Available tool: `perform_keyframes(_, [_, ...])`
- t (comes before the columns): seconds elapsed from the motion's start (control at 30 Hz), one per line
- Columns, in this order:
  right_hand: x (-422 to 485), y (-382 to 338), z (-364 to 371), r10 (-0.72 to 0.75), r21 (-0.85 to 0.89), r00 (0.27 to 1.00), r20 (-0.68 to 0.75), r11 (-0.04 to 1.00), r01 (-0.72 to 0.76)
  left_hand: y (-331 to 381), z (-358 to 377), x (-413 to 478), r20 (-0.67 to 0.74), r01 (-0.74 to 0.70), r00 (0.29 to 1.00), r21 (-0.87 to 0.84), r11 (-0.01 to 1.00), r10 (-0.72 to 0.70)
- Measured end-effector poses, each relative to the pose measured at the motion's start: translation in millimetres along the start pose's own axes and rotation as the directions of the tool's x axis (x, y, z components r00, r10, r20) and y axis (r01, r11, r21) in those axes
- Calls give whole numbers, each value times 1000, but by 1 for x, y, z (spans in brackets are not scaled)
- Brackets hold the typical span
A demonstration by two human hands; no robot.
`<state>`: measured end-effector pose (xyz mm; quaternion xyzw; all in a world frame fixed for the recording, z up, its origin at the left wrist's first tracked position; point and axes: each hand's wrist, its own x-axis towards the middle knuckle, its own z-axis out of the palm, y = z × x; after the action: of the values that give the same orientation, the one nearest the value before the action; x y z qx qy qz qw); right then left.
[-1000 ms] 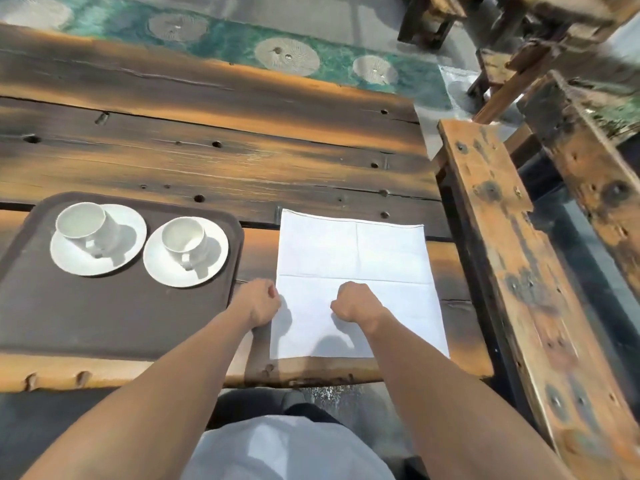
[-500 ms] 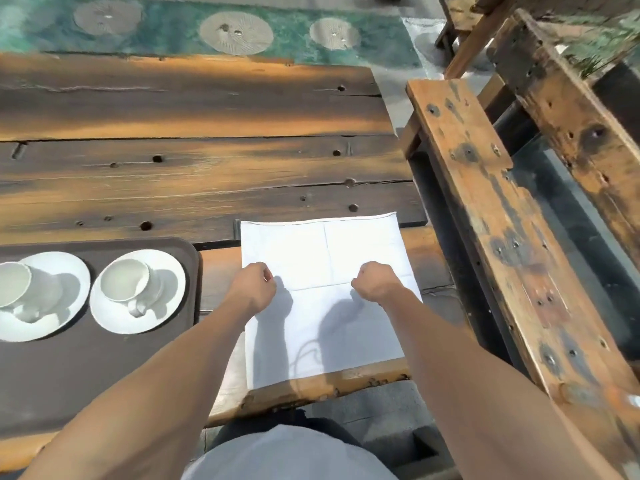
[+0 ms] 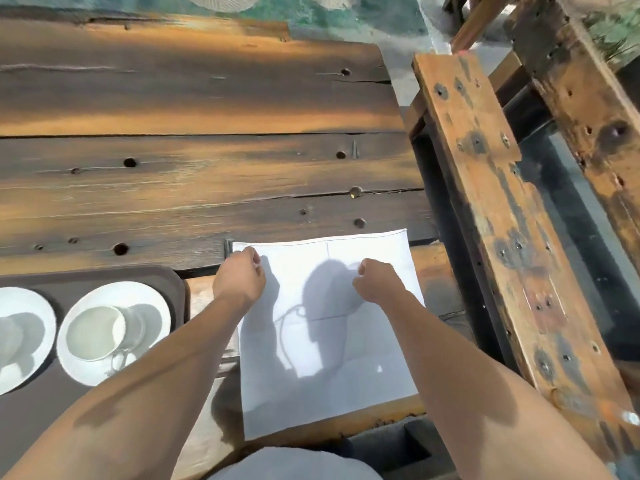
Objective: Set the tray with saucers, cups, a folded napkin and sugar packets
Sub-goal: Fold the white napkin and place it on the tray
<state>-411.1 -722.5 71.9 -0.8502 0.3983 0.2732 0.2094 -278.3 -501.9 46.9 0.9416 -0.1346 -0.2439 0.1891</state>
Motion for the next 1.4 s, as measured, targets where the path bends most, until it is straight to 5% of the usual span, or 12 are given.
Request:
perform_keyframes(0.3, [54,-8,-9,-113,-106,993,-45,988,108,27,24,36,106,-218,975,274,937,196])
perform_keyframes(0.6, [112,16,-17,-364,-436,930,-55,846,306,60,44,62,219,-182,971,422,888,94])
perform_keyframes(0.97, [124,13,-16,-427,-395,903,-36,836,380,76,52,63,247,-133,969,506,852,4])
perform_keyframes(1.4, [10,38,-27,-445,-371,884,-145,853,368,54,5,-34,136,-212,977,537,816,165])
